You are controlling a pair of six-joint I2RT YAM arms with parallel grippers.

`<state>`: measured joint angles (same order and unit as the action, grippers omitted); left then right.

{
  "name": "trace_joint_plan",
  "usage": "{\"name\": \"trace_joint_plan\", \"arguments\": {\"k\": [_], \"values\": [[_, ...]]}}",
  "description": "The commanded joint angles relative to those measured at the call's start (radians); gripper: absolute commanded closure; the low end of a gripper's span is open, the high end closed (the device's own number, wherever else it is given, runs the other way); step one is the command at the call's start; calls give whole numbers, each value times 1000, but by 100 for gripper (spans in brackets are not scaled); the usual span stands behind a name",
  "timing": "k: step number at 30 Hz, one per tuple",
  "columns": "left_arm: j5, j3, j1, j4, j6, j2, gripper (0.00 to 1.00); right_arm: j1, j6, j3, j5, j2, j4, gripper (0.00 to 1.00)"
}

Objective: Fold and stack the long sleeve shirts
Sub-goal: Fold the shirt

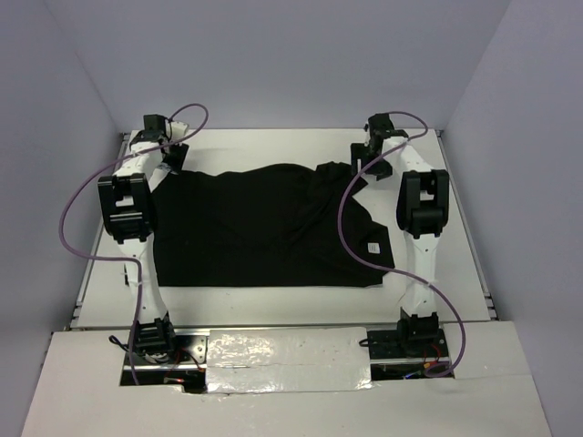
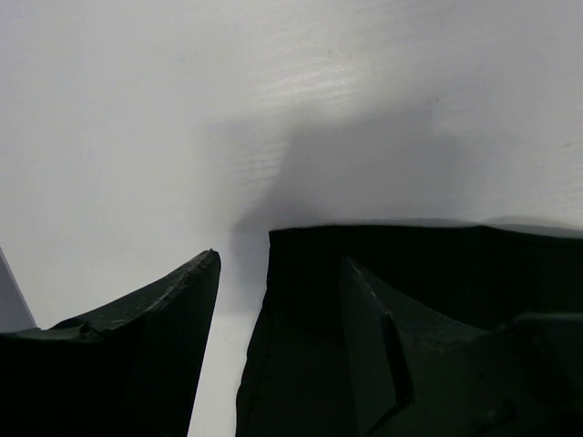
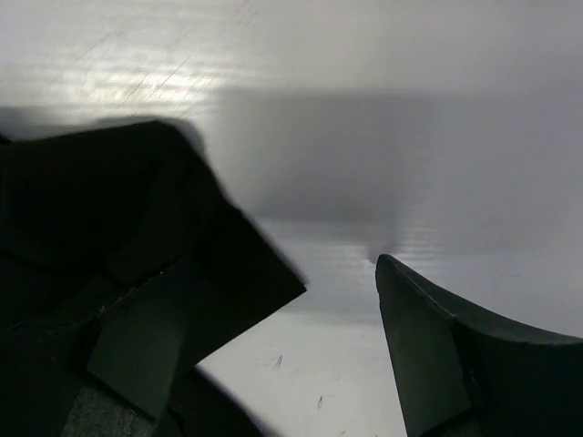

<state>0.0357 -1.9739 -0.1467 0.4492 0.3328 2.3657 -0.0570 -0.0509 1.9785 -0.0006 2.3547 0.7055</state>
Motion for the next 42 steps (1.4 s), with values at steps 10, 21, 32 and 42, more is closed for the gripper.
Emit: {"name": "trace_joint_plan", "arguments": {"k": [10, 21, 32, 42], "values": [[-28, 1, 24, 97, -25, -181, 33, -63, 54, 152, 7, 68, 180, 44], [-60, 6, 64, 189, -3, -266, 33, -32, 25, -38, -113, -88, 99, 100], [-62, 67, 286, 289, 100, -443, 33, -72, -47, -214, -230, -487, 12, 100], [-229, 167, 507, 454, 265, -681, 32, -149, -176, -453, -343, -793, -47, 100]]}}
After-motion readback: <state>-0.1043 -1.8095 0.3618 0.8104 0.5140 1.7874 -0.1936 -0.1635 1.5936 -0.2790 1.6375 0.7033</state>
